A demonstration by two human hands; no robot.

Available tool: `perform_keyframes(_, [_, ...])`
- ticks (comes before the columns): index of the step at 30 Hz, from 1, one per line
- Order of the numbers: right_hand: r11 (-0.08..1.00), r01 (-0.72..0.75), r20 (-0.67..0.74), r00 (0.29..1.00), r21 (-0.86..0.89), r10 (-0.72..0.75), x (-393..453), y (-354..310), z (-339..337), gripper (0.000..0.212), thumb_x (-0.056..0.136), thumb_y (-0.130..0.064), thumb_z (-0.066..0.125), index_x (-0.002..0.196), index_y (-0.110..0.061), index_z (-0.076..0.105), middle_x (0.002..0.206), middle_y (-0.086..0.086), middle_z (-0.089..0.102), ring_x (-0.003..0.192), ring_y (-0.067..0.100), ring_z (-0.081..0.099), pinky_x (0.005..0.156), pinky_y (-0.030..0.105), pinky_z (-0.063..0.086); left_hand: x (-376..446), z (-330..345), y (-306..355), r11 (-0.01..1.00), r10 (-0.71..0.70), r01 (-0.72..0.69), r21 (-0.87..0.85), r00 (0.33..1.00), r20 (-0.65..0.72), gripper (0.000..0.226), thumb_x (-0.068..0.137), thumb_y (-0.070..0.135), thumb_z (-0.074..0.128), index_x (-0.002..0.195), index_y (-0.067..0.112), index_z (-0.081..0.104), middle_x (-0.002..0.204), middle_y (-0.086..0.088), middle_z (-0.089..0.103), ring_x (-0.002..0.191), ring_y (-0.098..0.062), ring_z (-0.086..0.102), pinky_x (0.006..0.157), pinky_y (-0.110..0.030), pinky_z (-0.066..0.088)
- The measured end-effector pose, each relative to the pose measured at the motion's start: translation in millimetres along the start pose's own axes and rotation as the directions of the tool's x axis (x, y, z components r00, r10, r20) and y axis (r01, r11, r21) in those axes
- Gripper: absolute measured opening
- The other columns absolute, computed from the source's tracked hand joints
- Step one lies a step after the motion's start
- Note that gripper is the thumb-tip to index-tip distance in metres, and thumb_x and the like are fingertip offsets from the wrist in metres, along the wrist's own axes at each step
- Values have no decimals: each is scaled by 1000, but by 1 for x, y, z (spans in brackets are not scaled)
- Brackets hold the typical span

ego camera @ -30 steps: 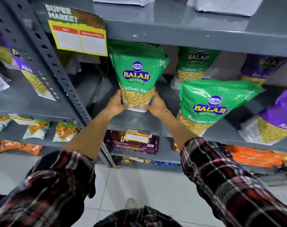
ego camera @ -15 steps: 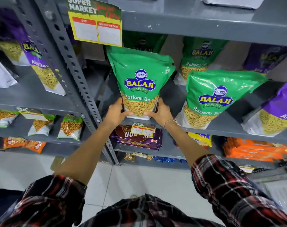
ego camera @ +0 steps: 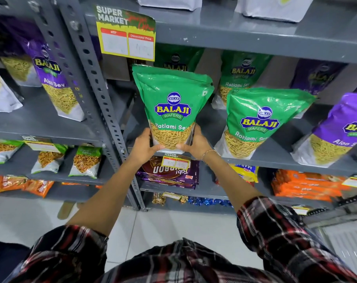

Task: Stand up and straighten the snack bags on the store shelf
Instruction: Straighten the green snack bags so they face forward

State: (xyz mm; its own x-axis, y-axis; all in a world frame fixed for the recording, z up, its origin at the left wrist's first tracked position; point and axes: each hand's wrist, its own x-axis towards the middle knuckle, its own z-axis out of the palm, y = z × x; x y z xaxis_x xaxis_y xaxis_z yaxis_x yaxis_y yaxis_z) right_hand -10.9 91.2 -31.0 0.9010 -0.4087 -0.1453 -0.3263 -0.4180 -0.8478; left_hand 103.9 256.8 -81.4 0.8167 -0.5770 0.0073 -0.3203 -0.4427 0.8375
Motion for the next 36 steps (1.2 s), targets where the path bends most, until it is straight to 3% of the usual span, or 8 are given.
perform_keyframes(3, [981, 136, -179, 978, 140, -110, -19, -34, -15, 118, 66, -26, 81, 144, -12, -5, 155, 11, 16, 141, 23, 22, 116, 42, 25, -3, -2, 1, 988, -54, 67, -143, 994, 90, 102, 53, 40, 88, 133, 23, 28, 133, -1, 52, 121, -18, 52, 101, -45, 46])
perform_keyframes(6, [934, 340, -431, 831, -108, -352, -38, -90, -48, 100, 76, -18, 73, 144, -8, 1, 154, 16, 16, 142, 24, 20, 118, 34, 19, 1, 2, 7, 969, -95, 115, -219, 991, 98, 110, 49, 32, 92, 138, 25, 27, 130, 6, 52, 121, -14, 50, 104, -39, 41])
perform_keyframes(8, [833, 301, -359, 796, -463, -488, -37, -122, -69, 74, 81, -11, 66, 141, -6, 22, 144, 18, 36, 133, 30, 36, 111, 34, 27, 5, 4, 12, 978, -91, 105, -177, 992, 88, 101, 49, 32, 93, 133, 24, 38, 129, 3, 57, 118, -15, 54, 102, -37, 43])
perform_keyframes(11, [655, 136, -237, 862, -743, -448, -20, -145, -85, 31, 88, -13, 56, 118, -11, 56, 116, 19, 62, 109, 37, 57, 92, 42, 46, 6, 3, 19, 985, -113, 118, -124, 993, 40, 86, 52, 29, 92, 126, 21, 49, 124, 1, 61, 106, -10, 53, 90, -27, 41])
perform_keyframes(14, [644, 84, -283, 850, -760, -445, -11, -153, -90, 23, 88, -8, 53, 106, -13, 66, 102, 19, 70, 101, 36, 62, 87, 42, 52, 5, 0, 20, 990, -104, 106, -88, 994, 29, 82, 51, 29, 92, 122, 19, 52, 125, -4, 63, 101, -10, 53, 87, -26, 41])
perform_keyframes(20, [618, 104, -260, 843, -779, -470, 0, -155, -82, 19, 87, -9, 55, 104, -10, 63, 106, 19, 67, 102, 39, 60, 84, 44, 52, 9, -1, 14, 994, -96, 98, -46, 994, 46, 84, 50, 38, 91, 122, 20, 52, 124, -3, 64, 110, -17, 59, 88, -26, 42])
perform_keyframes(26, [531, 270, -43, 862, -803, -504, 8, -185, -34, 51, 81, -48, 60, 118, -13, 55, 120, 7, 63, 111, 30, 58, 89, 42, 47, 9, -2, 13, 995, -87, 89, -34, 995, 57, 85, 47, 41, 92, 120, 21, 52, 121, 0, 67, 103, -12, 60, 85, -23, 43])
perform_keyframes(36, [672, 127, -313, 812, -730, -493, 35, -189, -31, 29, 83, -44, 58, 100, -22, 69, 101, 7, 71, 96, 30, 64, 80, 36, 51, 14, -1, 9, 994, -95, 99, -47, 992, 79, 82, 48, 39, 92, 117, 19, 53, 115, 2, 66, 101, -13, 60, 82, -25, 45])
